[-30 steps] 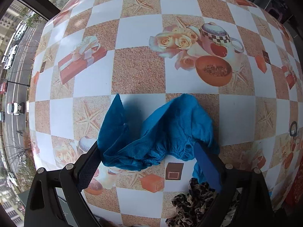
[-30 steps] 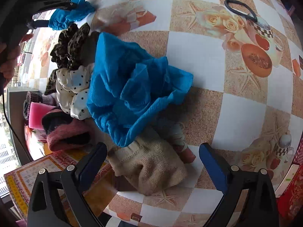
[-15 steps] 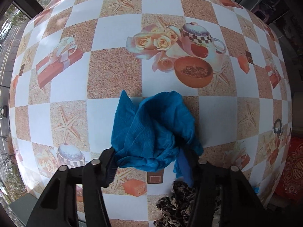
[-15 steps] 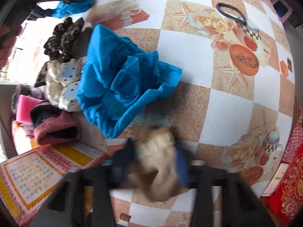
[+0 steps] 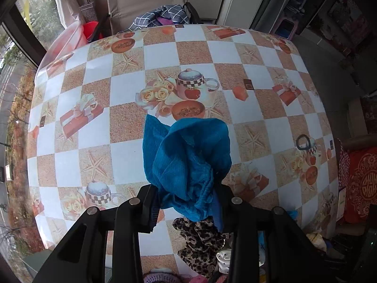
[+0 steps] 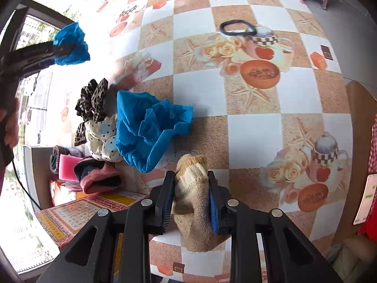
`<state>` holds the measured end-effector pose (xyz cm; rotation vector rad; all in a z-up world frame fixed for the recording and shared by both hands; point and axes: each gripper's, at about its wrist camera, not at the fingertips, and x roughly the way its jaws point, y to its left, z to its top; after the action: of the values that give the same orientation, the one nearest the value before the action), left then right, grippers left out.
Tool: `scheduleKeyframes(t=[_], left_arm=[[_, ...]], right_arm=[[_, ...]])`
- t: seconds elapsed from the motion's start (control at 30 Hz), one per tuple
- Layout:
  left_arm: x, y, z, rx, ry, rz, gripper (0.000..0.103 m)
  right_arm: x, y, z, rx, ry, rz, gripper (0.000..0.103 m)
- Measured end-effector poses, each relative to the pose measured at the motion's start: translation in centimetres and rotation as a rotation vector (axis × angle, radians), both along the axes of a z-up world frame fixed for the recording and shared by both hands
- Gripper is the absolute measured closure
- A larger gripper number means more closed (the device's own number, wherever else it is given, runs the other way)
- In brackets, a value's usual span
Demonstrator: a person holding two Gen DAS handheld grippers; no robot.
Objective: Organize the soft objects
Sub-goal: 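Lift the blue cloth with the left tool while the right tool lifts the beige sock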
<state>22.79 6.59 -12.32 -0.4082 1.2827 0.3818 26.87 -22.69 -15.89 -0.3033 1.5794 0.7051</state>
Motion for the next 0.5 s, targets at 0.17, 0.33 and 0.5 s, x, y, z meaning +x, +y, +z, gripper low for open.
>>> scheduleKeyframes(t=[0.17,0.33,0.5], left_arm=[[-2.4,-2.2,1.9,0.002,-0.036,-0.040,0.064],[-5.5,-4.0,3.9,-0.001,-0.055,-0.047,0.064],[-9.0,-5.6,6.0,0.009,-0.072,-0.053,0.064]], right_arm=[[0.0,-1.2,2.4,0.024,-0.027,-0.031,0.075],[-0.3,-1.7,5.4,0.068,-0.056,-0.044,0.075],[-2.6,0.6,8.2,0.126,-0.106,-0.025,0.075]])
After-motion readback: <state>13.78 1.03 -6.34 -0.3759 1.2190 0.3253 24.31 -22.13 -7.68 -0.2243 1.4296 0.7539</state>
